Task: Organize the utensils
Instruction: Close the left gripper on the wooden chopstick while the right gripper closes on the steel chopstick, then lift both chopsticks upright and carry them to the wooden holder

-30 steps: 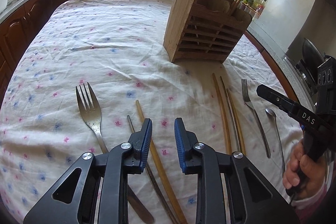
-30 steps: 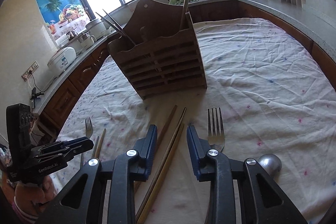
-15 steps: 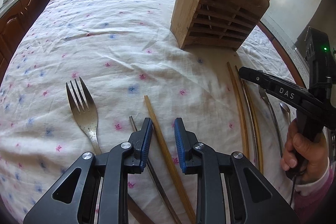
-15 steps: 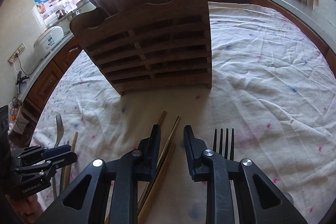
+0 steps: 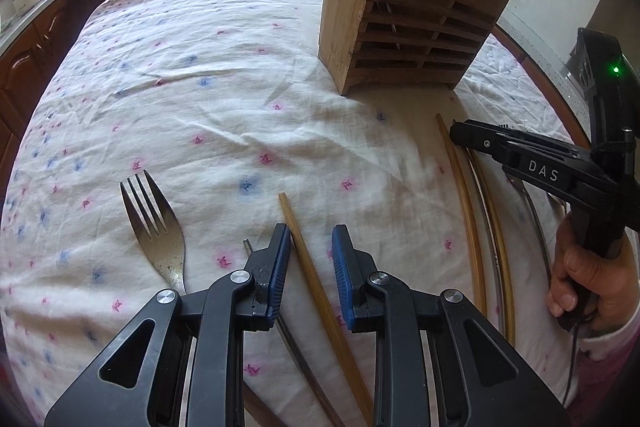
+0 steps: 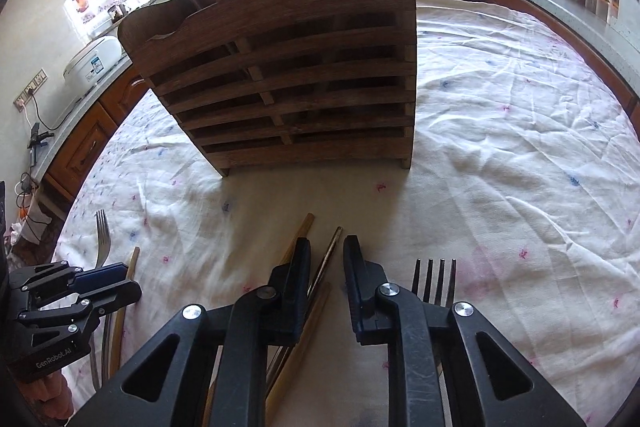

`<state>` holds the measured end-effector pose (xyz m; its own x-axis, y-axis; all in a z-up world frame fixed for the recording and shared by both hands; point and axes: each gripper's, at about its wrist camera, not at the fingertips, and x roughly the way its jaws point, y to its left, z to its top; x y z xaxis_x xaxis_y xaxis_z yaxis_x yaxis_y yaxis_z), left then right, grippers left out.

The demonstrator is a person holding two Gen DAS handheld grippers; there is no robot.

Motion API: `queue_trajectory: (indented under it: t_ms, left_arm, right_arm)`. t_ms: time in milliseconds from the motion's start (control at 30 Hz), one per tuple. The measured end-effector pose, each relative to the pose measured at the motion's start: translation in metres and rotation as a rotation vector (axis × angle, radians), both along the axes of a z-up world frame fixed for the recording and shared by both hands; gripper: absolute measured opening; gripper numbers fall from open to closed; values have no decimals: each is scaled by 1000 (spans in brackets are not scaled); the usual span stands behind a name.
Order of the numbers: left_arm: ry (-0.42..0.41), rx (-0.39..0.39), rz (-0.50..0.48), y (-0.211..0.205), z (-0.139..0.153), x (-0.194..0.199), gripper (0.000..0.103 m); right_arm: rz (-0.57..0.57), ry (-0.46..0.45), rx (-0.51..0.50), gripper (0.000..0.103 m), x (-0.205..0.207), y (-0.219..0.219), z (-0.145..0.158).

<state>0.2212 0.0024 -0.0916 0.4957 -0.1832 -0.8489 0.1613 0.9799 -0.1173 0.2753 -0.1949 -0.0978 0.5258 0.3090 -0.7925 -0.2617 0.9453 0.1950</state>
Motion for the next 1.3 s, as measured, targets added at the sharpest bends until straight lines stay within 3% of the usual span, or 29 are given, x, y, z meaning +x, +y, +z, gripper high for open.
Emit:
queue_trajectory:
  t_ms: [133, 233, 467, 800, 1300]
  left_arm:
    - [-24, 19, 2, -5, -1, 1, 20]
    - [-53, 59, -8, -12, -2, -1, 10]
    - [-39, -17, 10, -3, 5, -3, 6]
    - [-161, -149, 1, 4, 63, -34, 5]
    - [-372, -232, -12, 15, 142, -91, 5]
  right_arm:
    - [12, -13, -39, 18, 2, 10, 1]
    - [13, -30, -71, 11, -1, 15, 1]
    - [-5, 3, 89, 5, -5, 1, 7]
    - [-18, -110, 245, 4, -42, -22, 63]
    - [-43, -327, 301, 4, -105, -44, 145]
